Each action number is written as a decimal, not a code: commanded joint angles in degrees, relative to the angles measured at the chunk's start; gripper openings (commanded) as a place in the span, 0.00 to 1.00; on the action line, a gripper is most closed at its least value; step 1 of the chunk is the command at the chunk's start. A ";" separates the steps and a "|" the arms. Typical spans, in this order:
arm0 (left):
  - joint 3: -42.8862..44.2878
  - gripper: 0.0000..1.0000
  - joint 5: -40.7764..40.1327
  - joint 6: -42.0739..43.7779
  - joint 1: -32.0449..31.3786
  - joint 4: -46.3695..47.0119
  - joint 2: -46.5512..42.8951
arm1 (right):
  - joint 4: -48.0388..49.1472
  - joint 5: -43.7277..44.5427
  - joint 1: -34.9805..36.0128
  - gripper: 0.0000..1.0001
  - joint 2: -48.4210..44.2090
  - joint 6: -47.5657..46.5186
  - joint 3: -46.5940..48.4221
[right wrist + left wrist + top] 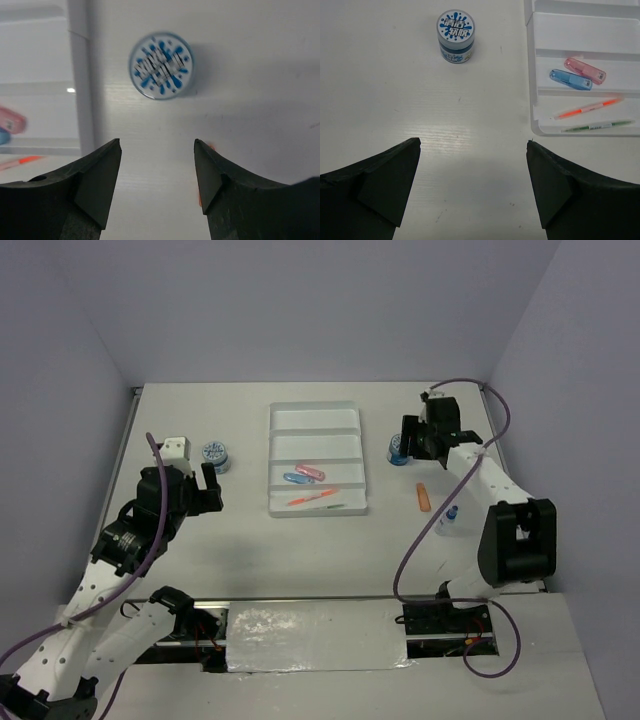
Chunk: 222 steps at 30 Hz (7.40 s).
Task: Sort the stationery into containers
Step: Place the stationery in the storage box, then pick up the stationery from the center of the board, then place the stationery in the storage box, then pick up the stationery from the center of the board, then place the stationery in the storage box.
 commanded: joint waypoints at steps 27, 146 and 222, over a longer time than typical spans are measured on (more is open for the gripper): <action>-0.30 0.99 1.83 1.54 0.44 2.20 -1.12 | -11.87 4.73 -3.97 0.31 15.67 0.91 -2.83; -0.30 0.99 5.87 2.33 1.41 2.81 -3.49 | -19.08 22.57 -2.74 0.57 -21.52 21.65 -21.64; -0.74 0.99 1.48 1.28 3.26 2.63 -2.70 | -12.14 33.12 27.40 0.19 60.31 -17.64 73.72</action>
